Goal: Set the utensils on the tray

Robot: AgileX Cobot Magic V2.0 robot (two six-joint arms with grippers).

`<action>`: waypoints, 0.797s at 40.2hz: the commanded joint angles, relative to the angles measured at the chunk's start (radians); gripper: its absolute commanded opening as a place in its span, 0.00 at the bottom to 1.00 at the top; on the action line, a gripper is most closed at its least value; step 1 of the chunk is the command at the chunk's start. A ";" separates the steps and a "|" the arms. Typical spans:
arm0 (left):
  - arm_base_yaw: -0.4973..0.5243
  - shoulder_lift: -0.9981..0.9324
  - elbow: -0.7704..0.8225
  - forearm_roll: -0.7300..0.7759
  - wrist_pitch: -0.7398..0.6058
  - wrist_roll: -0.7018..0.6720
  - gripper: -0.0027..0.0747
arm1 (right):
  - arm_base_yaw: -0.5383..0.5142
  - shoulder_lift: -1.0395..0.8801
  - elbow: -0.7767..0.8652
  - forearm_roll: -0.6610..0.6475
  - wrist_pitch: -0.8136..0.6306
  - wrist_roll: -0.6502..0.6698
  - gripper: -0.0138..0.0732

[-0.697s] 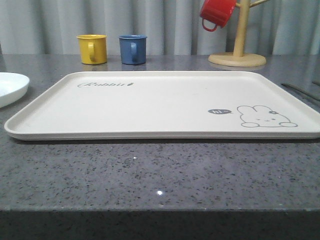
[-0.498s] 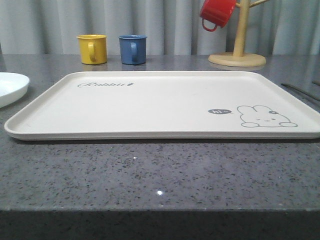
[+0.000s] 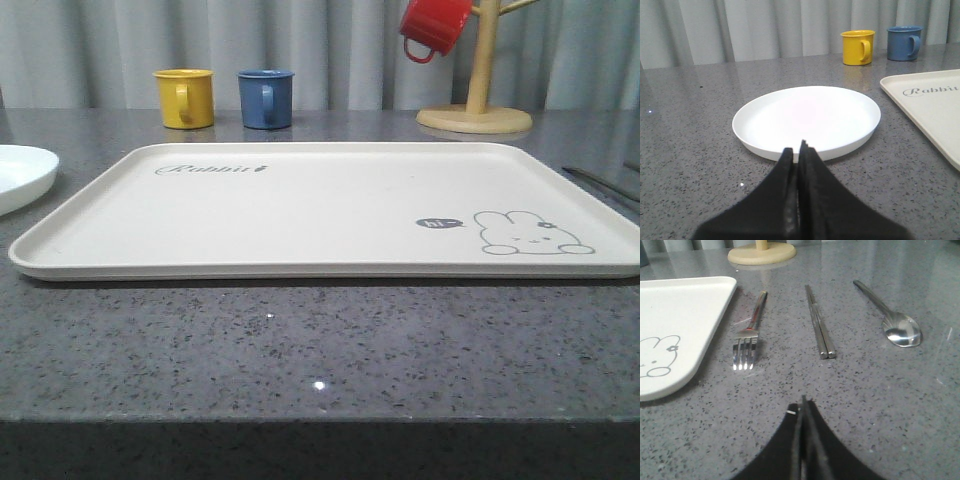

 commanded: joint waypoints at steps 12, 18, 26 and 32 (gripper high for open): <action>0.001 -0.023 -0.003 -0.004 -0.092 -0.007 0.01 | -0.005 -0.017 0.000 -0.006 -0.099 -0.006 0.08; 0.001 -0.023 -0.003 -0.004 -0.092 -0.007 0.01 | -0.005 -0.017 -0.001 -0.006 -0.097 -0.006 0.08; 0.001 -0.023 -0.003 -0.004 -0.108 -0.007 0.01 | -0.005 -0.017 -0.001 -0.006 -0.098 -0.006 0.08; 0.001 -0.021 -0.003 -0.004 -0.186 -0.007 0.01 | -0.005 -0.017 -0.001 -0.006 -0.140 -0.006 0.08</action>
